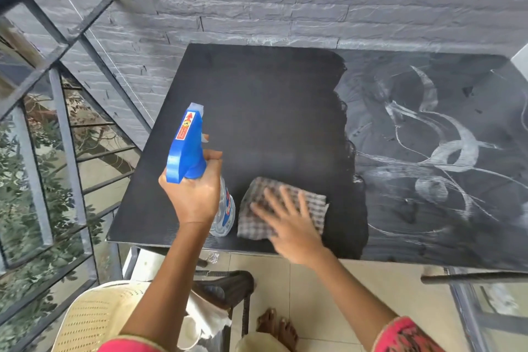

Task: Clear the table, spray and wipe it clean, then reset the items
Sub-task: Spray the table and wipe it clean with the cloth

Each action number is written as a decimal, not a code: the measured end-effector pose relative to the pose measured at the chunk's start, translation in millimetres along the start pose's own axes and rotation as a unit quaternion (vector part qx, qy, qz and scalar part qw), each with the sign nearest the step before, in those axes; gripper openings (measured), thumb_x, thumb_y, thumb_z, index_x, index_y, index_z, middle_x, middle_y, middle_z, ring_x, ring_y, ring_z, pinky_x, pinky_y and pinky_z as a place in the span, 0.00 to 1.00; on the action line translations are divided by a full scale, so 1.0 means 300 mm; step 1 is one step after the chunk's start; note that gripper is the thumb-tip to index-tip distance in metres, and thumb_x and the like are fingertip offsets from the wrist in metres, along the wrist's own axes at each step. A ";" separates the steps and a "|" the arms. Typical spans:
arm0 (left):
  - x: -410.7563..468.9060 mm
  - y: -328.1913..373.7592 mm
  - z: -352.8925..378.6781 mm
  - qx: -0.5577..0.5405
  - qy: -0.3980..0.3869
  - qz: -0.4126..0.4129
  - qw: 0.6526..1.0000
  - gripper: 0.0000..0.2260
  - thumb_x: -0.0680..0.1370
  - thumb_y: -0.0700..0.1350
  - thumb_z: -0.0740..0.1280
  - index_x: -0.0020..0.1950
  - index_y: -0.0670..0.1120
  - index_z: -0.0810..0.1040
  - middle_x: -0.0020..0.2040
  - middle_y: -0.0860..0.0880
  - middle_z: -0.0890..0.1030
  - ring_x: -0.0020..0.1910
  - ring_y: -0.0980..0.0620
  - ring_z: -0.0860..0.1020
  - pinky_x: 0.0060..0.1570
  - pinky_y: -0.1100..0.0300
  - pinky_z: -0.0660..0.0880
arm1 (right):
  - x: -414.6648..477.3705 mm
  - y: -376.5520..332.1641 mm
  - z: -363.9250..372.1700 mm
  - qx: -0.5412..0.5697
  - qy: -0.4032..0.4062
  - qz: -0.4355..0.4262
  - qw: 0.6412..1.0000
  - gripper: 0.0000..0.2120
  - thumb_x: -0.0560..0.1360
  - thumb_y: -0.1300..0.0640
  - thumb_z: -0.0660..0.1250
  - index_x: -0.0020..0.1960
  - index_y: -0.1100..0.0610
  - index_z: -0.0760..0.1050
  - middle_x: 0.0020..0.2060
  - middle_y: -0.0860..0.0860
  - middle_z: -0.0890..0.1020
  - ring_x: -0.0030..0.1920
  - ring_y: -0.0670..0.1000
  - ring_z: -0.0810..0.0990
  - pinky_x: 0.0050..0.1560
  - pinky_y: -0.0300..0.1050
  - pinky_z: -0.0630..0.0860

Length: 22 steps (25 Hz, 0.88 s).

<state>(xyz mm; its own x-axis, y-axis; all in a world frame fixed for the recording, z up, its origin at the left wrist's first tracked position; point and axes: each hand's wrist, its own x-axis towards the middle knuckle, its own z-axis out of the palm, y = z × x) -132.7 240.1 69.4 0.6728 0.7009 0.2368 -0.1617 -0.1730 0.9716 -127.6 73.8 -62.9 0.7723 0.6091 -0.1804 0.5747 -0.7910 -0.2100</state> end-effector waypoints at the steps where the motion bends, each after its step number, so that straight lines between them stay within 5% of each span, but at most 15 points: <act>1: -0.001 0.001 -0.001 -0.001 -0.001 -0.003 1.000 0.03 0.67 0.35 0.65 0.40 0.40 0.77 0.30 0.61 0.80 0.31 0.62 0.77 0.39 0.71 0.73 | -0.055 -0.030 0.023 0.004 -0.018 -0.055 0.998 0.35 0.76 0.49 0.58 0.73 0.34 0.38 0.74 0.44 0.35 0.73 0.54 0.29 0.67 0.62 0.24; 4: -0.005 0.008 -0.007 -0.012 -0.007 0.005 1.000 0.11 0.68 0.35 0.65 0.39 0.52 0.76 0.32 0.57 0.80 0.32 0.62 0.78 0.40 0.71 0.73 | -0.232 0.020 0.065 0.012 -0.026 -0.133 0.991 0.40 0.72 0.59 0.57 0.72 0.32 0.39 0.75 0.40 0.37 0.74 0.49 0.30 0.67 0.58 0.22; 6: -0.007 0.006 -0.007 -0.006 -0.011 0.010 1.000 0.08 0.68 0.36 0.66 0.40 0.49 0.76 0.35 0.49 0.80 0.34 0.61 0.78 0.41 0.72 0.73 | -0.295 0.130 0.052 0.032 -0.017 -0.079 0.996 0.44 0.70 0.65 0.58 0.72 0.31 0.40 0.74 0.36 0.38 0.74 0.46 0.32 0.68 0.54 0.24; 9: -0.003 -0.005 -0.005 0.001 -0.008 0.011 1.000 0.04 0.68 0.35 0.65 0.41 0.41 0.76 0.37 0.47 0.79 0.33 0.61 0.78 0.41 0.72 0.73 | -0.192 0.281 -0.017 0.047 0.002 0.045 0.998 0.39 0.76 0.58 0.58 0.71 0.31 0.38 0.74 0.36 0.38 0.74 0.47 0.33 0.70 0.51 0.26; 14: 0.001 0.000 -0.006 -0.014 -0.015 0.007 1.000 0.10 0.67 0.35 0.65 0.39 0.50 0.76 0.31 0.61 0.80 0.32 0.61 0.77 0.40 0.72 0.72 | 0.136 0.274 -0.100 0.032 0.033 0.171 0.984 0.28 0.80 0.47 0.53 0.74 0.38 0.42 0.77 0.46 0.41 0.75 0.54 0.37 0.72 0.61 0.35; 16: 0.000 -0.005 -0.009 -0.013 -0.017 0.003 1.000 0.06 0.68 0.36 0.66 0.40 0.46 0.77 0.31 0.62 0.80 0.33 0.61 0.78 0.40 0.72 0.72 | 0.137 0.185 -0.072 0.030 0.036 0.146 0.988 0.30 0.79 0.46 0.55 0.75 0.39 0.42 0.76 0.48 0.40 0.75 0.57 0.35 0.70 0.64 0.33; 19: 0.000 -0.009 -0.012 -0.009 -0.019 -0.003 1.000 0.05 0.68 0.37 0.66 0.42 0.42 0.77 0.32 0.59 0.81 0.33 0.61 0.77 0.42 0.71 0.73 | -0.013 0.043 0.016 0.023 0.027 0.000 0.999 0.34 0.76 0.51 0.56 0.73 0.35 0.40 0.75 0.46 0.37 0.74 0.56 0.32 0.68 0.62 0.27; 22: -0.003 0.001 -0.018 -0.004 -0.035 0.000 0.999 0.07 0.69 0.37 0.66 0.42 0.49 0.77 0.38 0.53 0.81 0.35 0.62 0.78 0.43 0.71 0.72 | -0.207 0.038 0.069 0.027 0.027 -0.078 0.996 0.43 0.72 0.62 0.60 0.73 0.33 0.40 0.76 0.43 0.41 0.75 0.54 0.34 0.69 0.60 0.27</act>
<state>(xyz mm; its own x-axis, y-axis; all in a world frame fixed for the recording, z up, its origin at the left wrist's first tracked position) -137.2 243.2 69.6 0.7221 0.6503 0.2360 -0.1673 -0.1669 0.9717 -174.8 28.2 -73.9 0.6891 0.7192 -0.0892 0.6745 -0.6815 -0.2840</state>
